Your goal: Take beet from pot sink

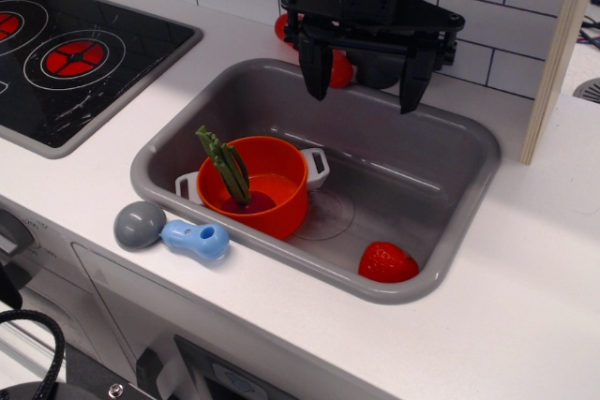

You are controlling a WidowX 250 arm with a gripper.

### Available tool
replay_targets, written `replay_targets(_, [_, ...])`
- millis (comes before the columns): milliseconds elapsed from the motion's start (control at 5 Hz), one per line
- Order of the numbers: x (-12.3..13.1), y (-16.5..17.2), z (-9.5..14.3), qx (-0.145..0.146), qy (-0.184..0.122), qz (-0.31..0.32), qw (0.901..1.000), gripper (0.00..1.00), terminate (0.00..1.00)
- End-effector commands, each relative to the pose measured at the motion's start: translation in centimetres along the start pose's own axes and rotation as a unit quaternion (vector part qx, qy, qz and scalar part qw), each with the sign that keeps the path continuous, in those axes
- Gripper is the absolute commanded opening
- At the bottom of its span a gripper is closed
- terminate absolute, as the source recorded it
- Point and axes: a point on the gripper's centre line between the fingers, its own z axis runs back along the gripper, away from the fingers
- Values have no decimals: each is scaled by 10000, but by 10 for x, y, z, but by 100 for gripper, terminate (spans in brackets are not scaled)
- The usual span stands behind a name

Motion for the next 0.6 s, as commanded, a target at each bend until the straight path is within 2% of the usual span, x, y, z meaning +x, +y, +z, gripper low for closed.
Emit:
replay_targets(0, [0, 0, 0, 0, 0, 0, 10000, 100, 0])
replay_targets(200, [-6, 23, -2, 28, -111, -100, 9999, 100, 0])
replay_targets(400, [-7, 43, -1, -63, -147, -204, 9997, 100, 0])
